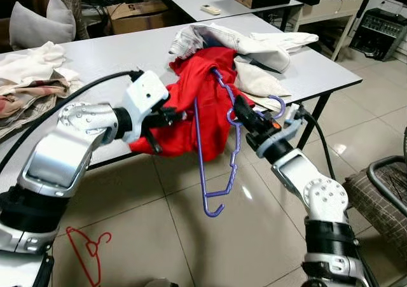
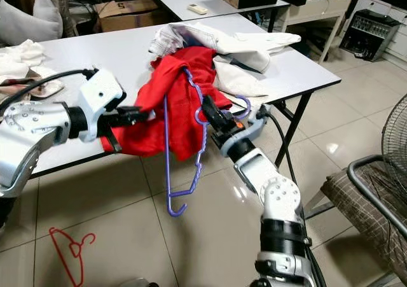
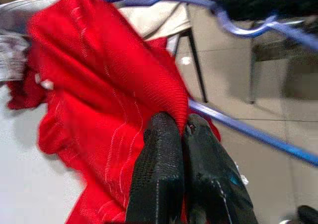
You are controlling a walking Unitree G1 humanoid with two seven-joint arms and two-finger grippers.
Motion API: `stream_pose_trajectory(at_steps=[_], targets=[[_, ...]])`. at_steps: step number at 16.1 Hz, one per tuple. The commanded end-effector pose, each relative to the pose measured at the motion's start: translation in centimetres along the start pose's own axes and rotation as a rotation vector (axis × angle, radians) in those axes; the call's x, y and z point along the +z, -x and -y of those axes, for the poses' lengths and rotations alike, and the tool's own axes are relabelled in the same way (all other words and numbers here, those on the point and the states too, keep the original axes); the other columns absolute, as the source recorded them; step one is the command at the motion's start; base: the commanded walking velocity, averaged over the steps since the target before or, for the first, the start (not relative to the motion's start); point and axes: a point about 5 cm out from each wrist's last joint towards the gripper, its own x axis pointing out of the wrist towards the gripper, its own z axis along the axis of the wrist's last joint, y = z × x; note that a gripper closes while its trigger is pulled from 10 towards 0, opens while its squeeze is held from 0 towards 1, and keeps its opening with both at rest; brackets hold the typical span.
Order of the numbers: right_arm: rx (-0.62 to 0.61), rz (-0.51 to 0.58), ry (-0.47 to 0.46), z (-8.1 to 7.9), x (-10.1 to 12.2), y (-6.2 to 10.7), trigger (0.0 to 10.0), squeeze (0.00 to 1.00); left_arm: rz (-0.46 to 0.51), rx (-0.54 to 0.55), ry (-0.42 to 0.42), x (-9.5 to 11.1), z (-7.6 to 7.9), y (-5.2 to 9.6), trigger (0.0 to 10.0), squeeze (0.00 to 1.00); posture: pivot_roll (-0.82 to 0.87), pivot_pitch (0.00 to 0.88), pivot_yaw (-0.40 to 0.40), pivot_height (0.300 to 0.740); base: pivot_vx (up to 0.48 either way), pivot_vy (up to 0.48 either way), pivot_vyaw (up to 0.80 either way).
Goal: Hang hanger
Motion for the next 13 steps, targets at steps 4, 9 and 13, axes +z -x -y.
stream_pose_trajectory(at_steps=[4, 9, 13], targets=[[-0.113, -0.308, 0.49, 1.1, -2.8, -1.3, 10.0, 0.0, 0.251, -0.067, 0.167, 4.1, 0.3, 1.0, 0.0, 0.0, -0.01, 0.0, 0.003, 0.74, 0.0, 0.0, 0.0], [-0.013, -0.503, 0.766, 1.3, -4.3, -0.4, 10.0, 0.0, 0.281, 0.169, 0.041, 5.8, -3.1, 2.3, 0.0, 0.0, 0.0, 0.0, -0.009, 0.74, 0.0, 0.0, 0.0], [0.29, -0.567, 0.674, -1.3, -4.0, 1.3, 10.0, 0.0, 0.228, 0.174, -0.045, 5.1, -3.5, 2.1, 0.0, 0.0, 0.0, 0.0, 0.002, 0.74, 0.0, 0.0, 0.0]])
